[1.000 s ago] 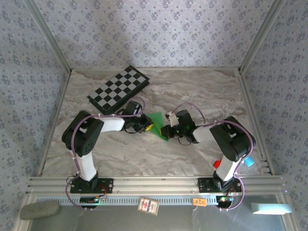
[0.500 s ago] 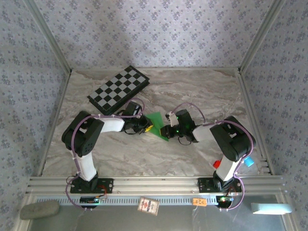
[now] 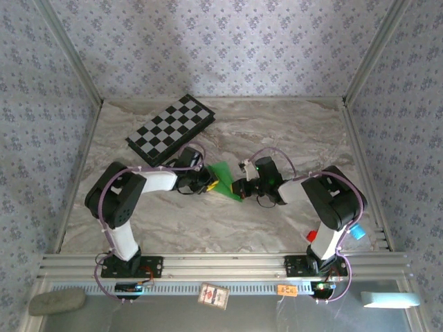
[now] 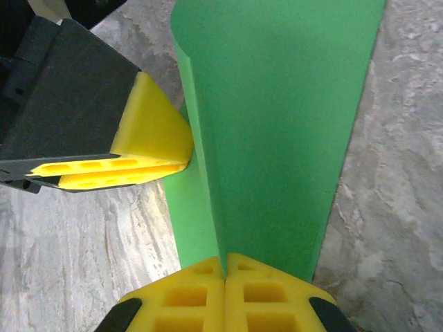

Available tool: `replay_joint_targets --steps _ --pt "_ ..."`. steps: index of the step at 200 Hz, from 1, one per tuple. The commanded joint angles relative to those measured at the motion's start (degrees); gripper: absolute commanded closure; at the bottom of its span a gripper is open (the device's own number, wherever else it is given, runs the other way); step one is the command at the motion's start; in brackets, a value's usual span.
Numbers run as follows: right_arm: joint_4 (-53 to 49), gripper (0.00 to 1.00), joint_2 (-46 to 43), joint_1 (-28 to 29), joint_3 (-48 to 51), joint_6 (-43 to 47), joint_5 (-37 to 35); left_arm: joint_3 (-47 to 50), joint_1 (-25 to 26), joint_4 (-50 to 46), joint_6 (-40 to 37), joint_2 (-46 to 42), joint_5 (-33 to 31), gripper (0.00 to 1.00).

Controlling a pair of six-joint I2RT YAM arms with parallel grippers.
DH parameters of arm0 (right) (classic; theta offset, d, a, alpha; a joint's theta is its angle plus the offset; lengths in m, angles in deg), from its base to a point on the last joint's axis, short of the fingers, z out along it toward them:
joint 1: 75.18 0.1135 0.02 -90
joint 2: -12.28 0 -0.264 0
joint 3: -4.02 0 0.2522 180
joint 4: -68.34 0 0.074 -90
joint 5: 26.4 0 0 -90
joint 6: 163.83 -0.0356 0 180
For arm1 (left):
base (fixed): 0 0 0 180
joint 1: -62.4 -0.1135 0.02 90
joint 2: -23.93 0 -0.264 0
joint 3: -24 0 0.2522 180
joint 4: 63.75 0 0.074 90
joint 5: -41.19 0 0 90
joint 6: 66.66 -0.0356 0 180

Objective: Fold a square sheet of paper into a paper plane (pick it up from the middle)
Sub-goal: Fourth fold the wing at the center of the table.

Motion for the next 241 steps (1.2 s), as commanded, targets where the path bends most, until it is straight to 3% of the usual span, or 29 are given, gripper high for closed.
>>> replay_joint_targets --steps 1,66,145,241 --pt "3.1 0.97 1.8 -0.3 -0.9 2.3 4.6 1.0 -0.2 -1.1 0.5 -3.2 -1.2 0.78" --pt "4.3 0.98 4.3 -0.5 -1.3 1.0 5.5 0.4 -0.2 0.3 1.3 -0.4 0.6 0.77" --pt "5.6 0.98 6.5 -1.3 -0.6 -7.1 5.1 2.2 -0.3 -2.8 3.0 0.2 -1.4 0.77" --pt "2.6 0.98 7.7 -4.1 -2.2 -11.2 10.4 0.5 -0.5 -1.7 1.2 -1.9 -1.2 0.77"
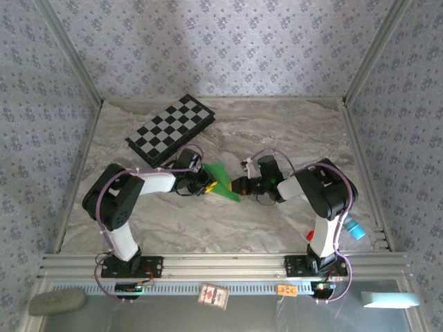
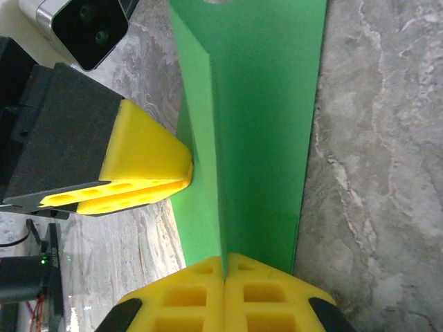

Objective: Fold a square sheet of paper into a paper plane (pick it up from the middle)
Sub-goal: Fourth fold the wing at the center of the table.

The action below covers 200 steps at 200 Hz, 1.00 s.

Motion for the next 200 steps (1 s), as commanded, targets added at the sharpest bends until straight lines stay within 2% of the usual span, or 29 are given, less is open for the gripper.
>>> replay_joint_targets --steps 1,43,97,200 --pt "-3.9 0.98 1.3 -0.8 -1.0 -0.9 0.7 -0.6 -0.4 -1.3 -1.2 -1.4 -0.6 0.77" --pt "-6.5 0.98 1.8 -0.8 -2.1 -0.3 1.0 -2.1 -0.6 3.1 -3.9 -2.9 1.4 0.75" --pt "-7.6 0.96 2.3 -0.8 -2.5 0.2 0.8 -3.3 -0.5 9.4 -3.8 0.1 5.2 0.82" --pt "-8.6 0.92 2.5 -0.9 -2.8 0.3 1.0 -6.5 -0.4 10.8 -4.8 5.6 8.1 0.84"
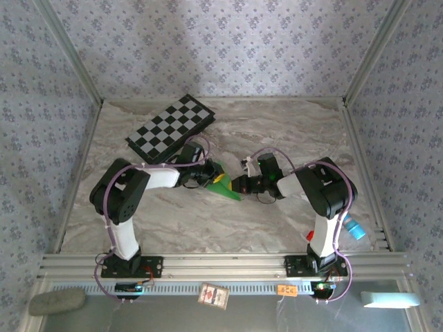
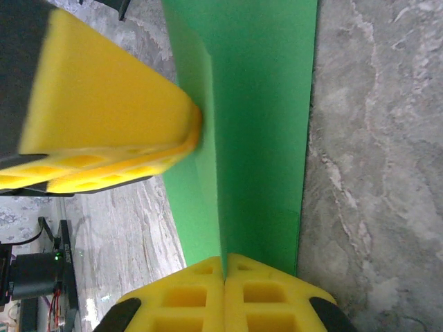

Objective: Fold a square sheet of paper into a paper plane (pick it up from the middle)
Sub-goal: Fourth fold the wing at the center of the table.

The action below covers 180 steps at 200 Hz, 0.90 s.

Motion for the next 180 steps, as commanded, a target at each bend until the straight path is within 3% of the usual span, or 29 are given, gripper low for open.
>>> replay_joint_targets --steps 1,180 --pt "-4.1 0.92 1.8 -0.3 -0.3 0.4 -1.2 -1.8 -0.2 1.2 -1.3 0.9 1.4 0.84" --pt "-18.7 0.71 -6.9 -0.8 -3.9 0.9 -0.9 -3.0 -0.2 -0.6 -2.2 2.5 1.3 0.86"
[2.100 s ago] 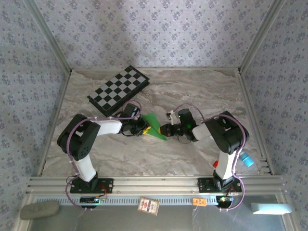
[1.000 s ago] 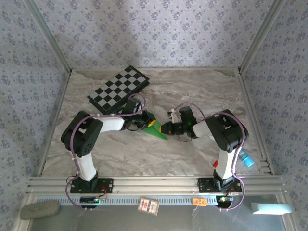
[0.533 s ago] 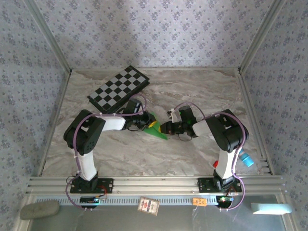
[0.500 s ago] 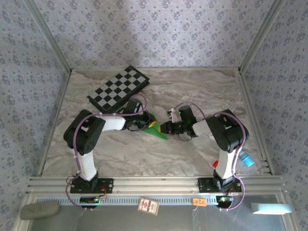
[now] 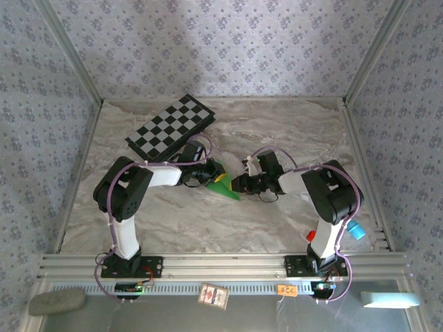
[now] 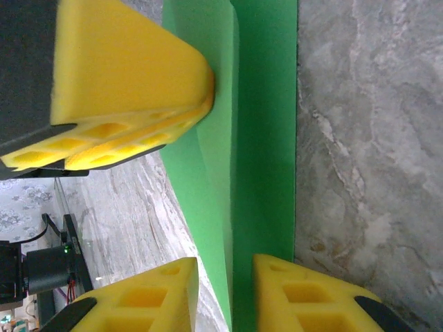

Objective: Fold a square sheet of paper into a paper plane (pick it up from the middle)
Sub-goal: Fourth fold the wing at the center of the table.

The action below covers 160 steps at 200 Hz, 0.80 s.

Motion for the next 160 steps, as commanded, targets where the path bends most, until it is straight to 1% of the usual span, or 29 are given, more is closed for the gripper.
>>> replay_joint_targets --steps 1,41,87,102,120,160 --pt "-3.7 0.71 -2.4 -0.5 -0.9 0.7 -0.4 -1.1 -0.2 -0.4 -0.9 0.7 0.7 0.85" --pt "-6.8 0.72 -3.6 -0.5 -1.0 2.4 -0.2 -1.1 -0.2 -0.3 -0.8 0.8 0.8 0.86" --pt "-7.0 0.78 -2.4 -0.1 -0.8 2.6 0.1 -1.0 -0.2 -0.3 -0.8 0.9 0.8 0.85" --pt "-6.8 0.83 -1.9 -0.1 -0.6 2.5 0.2 -0.8 -0.2 -0.2 -0.7 0.9 0.7 0.85" --pt "-6.8 0.84 -1.4 0.0 -0.8 2.6 0.1 -0.8 -0.2 -0.3 -0.7 0.9 0.7 0.86" --pt "-7.1 0.85 0.2 0.0 -0.9 2.7 0.2 -0.7 -0.2 -0.3 -0.7 0.9 0.6 0.86"
